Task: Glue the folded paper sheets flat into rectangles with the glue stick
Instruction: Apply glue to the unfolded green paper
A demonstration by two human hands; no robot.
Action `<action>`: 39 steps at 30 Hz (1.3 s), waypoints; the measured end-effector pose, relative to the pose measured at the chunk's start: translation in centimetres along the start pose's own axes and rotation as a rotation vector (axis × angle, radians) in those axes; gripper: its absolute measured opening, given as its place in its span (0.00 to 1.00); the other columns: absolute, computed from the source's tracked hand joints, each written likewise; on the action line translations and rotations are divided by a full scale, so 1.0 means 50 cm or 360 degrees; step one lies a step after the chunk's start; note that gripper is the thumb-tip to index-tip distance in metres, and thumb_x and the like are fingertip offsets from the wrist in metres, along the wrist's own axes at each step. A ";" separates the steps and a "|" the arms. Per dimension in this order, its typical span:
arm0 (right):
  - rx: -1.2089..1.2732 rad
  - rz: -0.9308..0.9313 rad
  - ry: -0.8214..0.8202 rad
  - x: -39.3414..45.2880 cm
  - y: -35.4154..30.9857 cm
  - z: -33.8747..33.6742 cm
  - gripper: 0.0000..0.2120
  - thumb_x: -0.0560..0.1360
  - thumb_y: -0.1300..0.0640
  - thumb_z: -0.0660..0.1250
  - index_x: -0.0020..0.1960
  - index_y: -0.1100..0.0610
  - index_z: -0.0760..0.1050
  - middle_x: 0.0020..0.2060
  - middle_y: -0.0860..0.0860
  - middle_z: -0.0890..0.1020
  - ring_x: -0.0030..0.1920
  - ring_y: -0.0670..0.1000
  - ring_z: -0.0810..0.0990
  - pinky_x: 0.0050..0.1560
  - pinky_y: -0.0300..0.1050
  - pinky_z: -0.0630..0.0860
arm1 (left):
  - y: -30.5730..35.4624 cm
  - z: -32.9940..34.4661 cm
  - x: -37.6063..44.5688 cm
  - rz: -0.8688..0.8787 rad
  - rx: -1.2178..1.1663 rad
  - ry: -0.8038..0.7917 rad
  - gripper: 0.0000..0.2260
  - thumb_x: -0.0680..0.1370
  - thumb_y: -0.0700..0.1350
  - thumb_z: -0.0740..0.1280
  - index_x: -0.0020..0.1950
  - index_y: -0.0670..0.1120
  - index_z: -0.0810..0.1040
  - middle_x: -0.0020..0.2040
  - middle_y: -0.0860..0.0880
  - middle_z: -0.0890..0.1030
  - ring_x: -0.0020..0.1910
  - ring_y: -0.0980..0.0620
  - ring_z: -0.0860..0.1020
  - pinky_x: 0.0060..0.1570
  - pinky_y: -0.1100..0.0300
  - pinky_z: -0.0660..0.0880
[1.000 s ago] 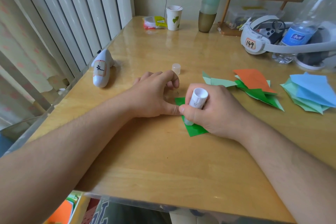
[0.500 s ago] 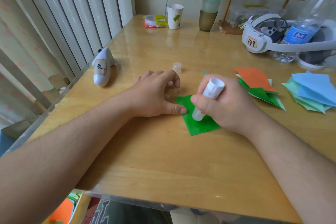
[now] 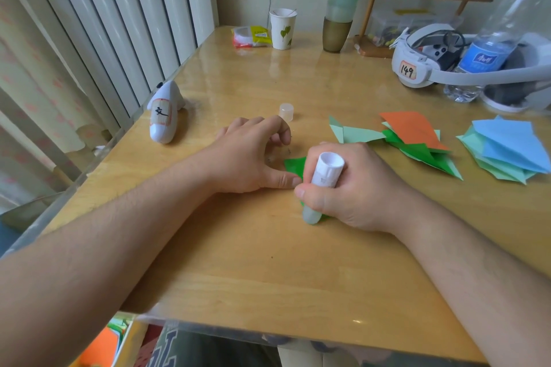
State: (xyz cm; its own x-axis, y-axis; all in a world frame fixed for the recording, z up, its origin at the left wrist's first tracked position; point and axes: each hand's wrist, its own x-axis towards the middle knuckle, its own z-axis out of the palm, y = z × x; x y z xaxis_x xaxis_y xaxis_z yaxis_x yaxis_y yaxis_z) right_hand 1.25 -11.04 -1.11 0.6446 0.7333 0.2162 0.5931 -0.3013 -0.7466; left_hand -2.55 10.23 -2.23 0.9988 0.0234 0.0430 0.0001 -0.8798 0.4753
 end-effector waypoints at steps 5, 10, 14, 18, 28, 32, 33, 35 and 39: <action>-0.0014 0.0037 0.0165 0.004 0.009 -0.012 0.16 0.64 0.44 0.70 0.36 0.55 0.71 0.26 0.47 0.70 0.31 0.45 0.67 0.32 0.44 0.65 | -0.002 0.000 0.000 0.0007 0.0017 0.0032 0.26 0.66 0.69 0.77 0.54 0.63 0.67 0.55 0.63 0.71 0.59 0.52 0.66 0.63 0.49 0.65; -0.0104 -0.0008 0.0058 0.000 0.009 0.000 0.14 0.67 0.50 0.72 0.34 0.57 0.71 0.29 0.50 0.71 0.32 0.45 0.67 0.33 0.43 0.65 | 0.000 0.000 0.001 0.0017 0.0024 0.0025 0.26 0.66 0.68 0.76 0.55 0.62 0.67 0.54 0.64 0.71 0.59 0.51 0.65 0.62 0.50 0.64; 0.0344 -0.0023 -0.0112 -0.003 -0.002 0.000 0.12 0.66 0.52 0.73 0.34 0.57 0.72 0.27 0.50 0.71 0.29 0.46 0.69 0.33 0.40 0.66 | 0.000 0.000 0.002 0.0014 0.0020 0.0020 0.27 0.64 0.69 0.74 0.55 0.62 0.68 0.54 0.64 0.71 0.59 0.51 0.65 0.62 0.49 0.64; 0.0812 -0.0126 0.0221 0.011 0.005 -0.025 0.17 0.65 0.51 0.70 0.34 0.63 0.69 0.29 0.69 0.65 0.31 0.54 0.66 0.32 0.43 0.65 | -0.002 0.001 0.003 0.0029 0.0036 0.0021 0.27 0.66 0.69 0.76 0.55 0.63 0.67 0.57 0.61 0.72 0.60 0.51 0.66 0.60 0.50 0.64; -0.0256 -0.0125 0.0147 0.005 0.022 -0.004 0.13 0.67 0.47 0.73 0.35 0.54 0.73 0.31 0.51 0.76 0.37 0.50 0.73 0.37 0.44 0.68 | -0.002 0.002 0.004 0.0023 0.0063 0.0003 0.28 0.63 0.72 0.72 0.55 0.62 0.67 0.57 0.61 0.72 0.61 0.50 0.67 0.61 0.50 0.64; -0.0047 -0.0089 -0.0030 0.000 0.009 0.006 0.15 0.65 0.43 0.72 0.36 0.54 0.74 0.30 0.48 0.74 0.33 0.46 0.72 0.35 0.41 0.68 | -0.001 0.001 0.003 0.0012 0.0045 0.0007 0.28 0.63 0.71 0.72 0.56 0.62 0.68 0.56 0.62 0.72 0.61 0.50 0.67 0.61 0.50 0.64; 0.0112 -0.0074 -0.0035 0.001 0.006 0.004 0.14 0.65 0.45 0.72 0.36 0.55 0.74 0.28 0.47 0.74 0.31 0.45 0.71 0.34 0.39 0.67 | -0.001 0.001 0.003 0.0016 0.0042 0.0012 0.27 0.64 0.71 0.73 0.55 0.62 0.68 0.55 0.62 0.71 0.60 0.50 0.66 0.61 0.50 0.64; 0.0368 -0.0047 0.0082 0.005 0.006 -0.010 0.12 0.67 0.51 0.73 0.35 0.56 0.73 0.26 0.47 0.74 0.29 0.46 0.71 0.32 0.40 0.67 | -0.001 0.000 0.002 0.0020 0.0034 0.0014 0.26 0.66 0.69 0.76 0.54 0.62 0.67 0.55 0.62 0.71 0.60 0.51 0.66 0.59 0.51 0.64; 0.0032 -0.0013 0.0161 0.003 0.016 -0.020 0.15 0.65 0.45 0.71 0.36 0.56 0.72 0.28 0.51 0.72 0.31 0.45 0.68 0.33 0.43 0.66 | -0.002 0.000 0.004 0.0031 0.0038 0.0024 0.26 0.65 0.70 0.76 0.54 0.63 0.67 0.55 0.62 0.71 0.60 0.51 0.66 0.60 0.50 0.64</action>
State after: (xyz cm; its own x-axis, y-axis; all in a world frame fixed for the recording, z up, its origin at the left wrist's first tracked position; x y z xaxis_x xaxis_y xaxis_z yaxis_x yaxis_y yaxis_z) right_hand 2.30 -11.76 -1.03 0.6860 0.6699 0.2839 0.5894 -0.2828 -0.7567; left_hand -2.38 10.33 -2.28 0.9978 0.0133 0.0653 -0.0178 -0.8912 0.4533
